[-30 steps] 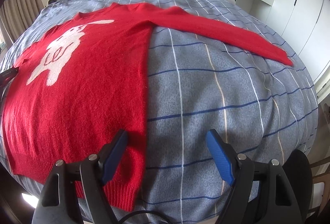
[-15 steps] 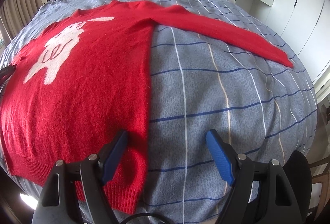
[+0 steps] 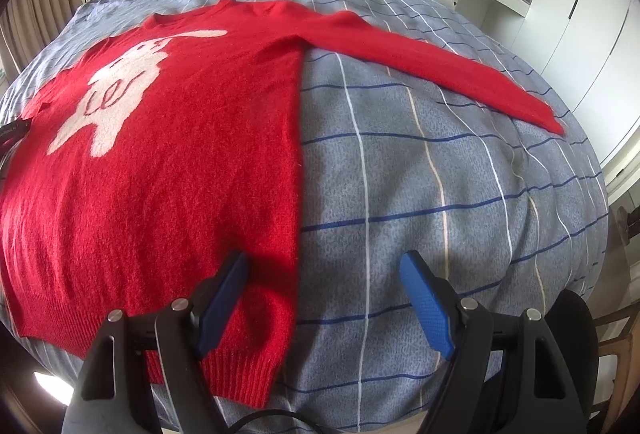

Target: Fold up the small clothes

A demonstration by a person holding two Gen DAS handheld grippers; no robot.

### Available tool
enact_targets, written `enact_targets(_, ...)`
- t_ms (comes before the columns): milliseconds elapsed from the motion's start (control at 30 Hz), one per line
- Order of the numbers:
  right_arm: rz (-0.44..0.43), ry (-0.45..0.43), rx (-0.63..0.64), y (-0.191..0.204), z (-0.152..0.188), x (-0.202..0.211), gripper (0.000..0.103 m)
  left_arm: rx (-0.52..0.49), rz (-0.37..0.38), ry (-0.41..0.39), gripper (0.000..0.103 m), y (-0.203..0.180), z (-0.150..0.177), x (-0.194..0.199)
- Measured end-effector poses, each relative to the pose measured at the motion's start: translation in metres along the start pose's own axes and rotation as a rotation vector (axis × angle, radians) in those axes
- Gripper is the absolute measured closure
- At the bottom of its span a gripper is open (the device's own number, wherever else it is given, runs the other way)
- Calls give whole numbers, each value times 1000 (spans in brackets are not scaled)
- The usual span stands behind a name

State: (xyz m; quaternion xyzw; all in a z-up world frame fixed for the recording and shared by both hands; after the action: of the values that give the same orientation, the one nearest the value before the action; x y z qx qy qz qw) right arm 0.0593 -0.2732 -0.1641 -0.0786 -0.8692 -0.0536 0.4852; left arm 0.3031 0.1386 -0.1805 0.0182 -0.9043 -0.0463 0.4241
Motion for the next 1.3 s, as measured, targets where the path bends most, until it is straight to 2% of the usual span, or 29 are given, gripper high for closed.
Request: enact_targets(1300,-32,6,-45,-6,8,-3,25,-1,0,0,0,0,0,0)
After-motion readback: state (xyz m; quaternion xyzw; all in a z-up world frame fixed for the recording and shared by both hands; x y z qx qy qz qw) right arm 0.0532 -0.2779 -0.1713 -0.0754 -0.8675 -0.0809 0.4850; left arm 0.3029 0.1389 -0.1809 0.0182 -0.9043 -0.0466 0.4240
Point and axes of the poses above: each gripper's, at about its wrist camera, not at the fingertips, and x roughly against the way its jaws point, y to its left, z to its underside, the point moved 8 cm from there along -x, roughly the way its jaws point, and after that the axes turned 9 degrees about -z, right-handed, at the moved point
